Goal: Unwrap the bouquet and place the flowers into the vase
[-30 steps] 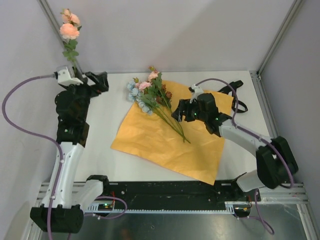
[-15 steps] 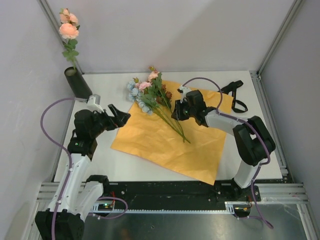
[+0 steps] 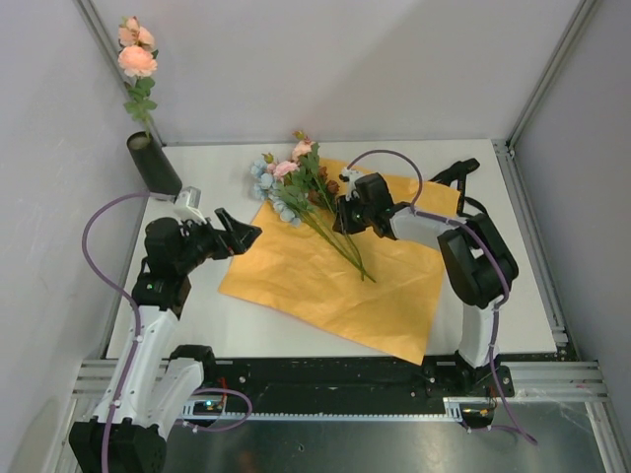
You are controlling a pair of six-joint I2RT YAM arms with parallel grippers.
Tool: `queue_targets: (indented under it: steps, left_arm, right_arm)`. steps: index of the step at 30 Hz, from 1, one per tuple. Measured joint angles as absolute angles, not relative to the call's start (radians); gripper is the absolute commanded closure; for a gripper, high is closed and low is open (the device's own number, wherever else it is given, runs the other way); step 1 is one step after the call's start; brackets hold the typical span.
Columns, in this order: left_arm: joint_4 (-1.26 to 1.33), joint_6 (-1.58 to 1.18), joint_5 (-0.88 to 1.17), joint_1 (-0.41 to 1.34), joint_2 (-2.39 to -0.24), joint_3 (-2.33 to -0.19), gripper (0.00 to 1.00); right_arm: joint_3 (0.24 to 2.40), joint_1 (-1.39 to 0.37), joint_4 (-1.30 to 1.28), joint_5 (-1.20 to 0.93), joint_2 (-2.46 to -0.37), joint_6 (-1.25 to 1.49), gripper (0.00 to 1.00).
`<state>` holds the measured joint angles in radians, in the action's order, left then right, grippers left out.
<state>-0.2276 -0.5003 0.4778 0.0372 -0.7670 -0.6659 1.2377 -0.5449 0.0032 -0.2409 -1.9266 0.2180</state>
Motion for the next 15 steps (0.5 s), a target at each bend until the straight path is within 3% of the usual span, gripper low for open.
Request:
queue_targets:
  steps: [15]
  left_arm:
    - [-0.245, -0.499, 0.471, 0.037, -0.752, -0.666, 0.00]
  right_arm:
    - [1.310, -0.575, -0.072, -0.188, -2.039, 0.165, 0.69]
